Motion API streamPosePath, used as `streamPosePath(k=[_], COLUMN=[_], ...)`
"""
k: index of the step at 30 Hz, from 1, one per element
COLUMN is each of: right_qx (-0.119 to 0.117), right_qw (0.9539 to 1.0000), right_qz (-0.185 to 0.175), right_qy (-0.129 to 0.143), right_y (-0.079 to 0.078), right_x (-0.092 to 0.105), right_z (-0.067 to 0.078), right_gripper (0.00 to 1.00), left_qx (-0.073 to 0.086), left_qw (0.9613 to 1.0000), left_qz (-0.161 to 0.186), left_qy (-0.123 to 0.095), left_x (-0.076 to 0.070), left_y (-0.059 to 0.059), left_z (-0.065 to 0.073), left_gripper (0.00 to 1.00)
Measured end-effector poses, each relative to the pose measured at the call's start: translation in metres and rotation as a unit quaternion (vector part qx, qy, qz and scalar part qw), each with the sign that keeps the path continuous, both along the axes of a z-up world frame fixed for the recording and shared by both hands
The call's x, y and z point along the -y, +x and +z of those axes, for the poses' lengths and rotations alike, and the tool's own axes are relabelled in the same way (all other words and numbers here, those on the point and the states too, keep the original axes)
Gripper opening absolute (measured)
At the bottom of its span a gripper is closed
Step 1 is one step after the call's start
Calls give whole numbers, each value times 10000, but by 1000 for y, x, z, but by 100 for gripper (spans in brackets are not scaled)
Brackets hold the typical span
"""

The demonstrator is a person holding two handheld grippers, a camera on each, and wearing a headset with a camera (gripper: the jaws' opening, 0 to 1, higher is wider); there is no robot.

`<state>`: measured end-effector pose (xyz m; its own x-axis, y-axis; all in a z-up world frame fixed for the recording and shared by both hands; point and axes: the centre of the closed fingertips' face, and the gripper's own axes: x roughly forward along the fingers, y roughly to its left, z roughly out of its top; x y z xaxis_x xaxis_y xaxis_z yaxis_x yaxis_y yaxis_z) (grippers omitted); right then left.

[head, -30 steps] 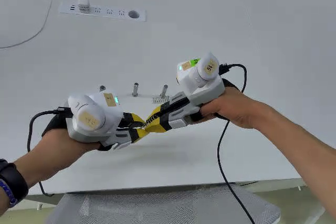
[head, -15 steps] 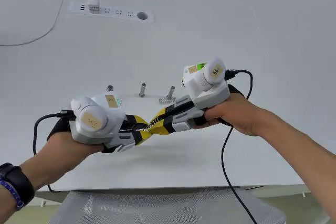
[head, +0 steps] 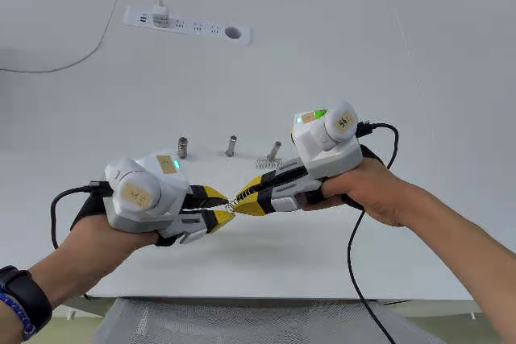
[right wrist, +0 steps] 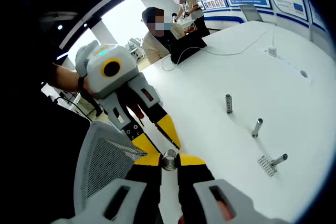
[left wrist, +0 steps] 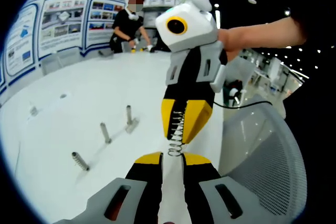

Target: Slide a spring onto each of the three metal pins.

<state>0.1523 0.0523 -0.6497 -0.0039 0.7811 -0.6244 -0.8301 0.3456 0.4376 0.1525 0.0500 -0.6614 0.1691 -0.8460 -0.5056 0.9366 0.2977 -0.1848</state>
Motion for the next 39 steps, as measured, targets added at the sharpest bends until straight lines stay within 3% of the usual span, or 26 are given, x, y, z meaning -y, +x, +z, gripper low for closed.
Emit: streamPosePath(k=[15, 25, 39], right_qx=[1, 221, 316], right_qw=[9988, 9957, 9928], right_qz=[-441, -766, -859], right_qy=[-210, -481, -771], right_y=[11, 29, 43], right_x=[11, 29, 43], right_z=[-14, -18, -23], right_gripper=[12, 12, 12], left_qx=[-137, -126, -146], left_qw=[9990, 9973, 9951], left_qz=[426, 710, 952], left_qy=[0, 112, 242], left_x=[-20, -34, -47], left_y=[14, 24, 31], left_z=[-9, -15, -26], left_gripper=[18, 26, 33])
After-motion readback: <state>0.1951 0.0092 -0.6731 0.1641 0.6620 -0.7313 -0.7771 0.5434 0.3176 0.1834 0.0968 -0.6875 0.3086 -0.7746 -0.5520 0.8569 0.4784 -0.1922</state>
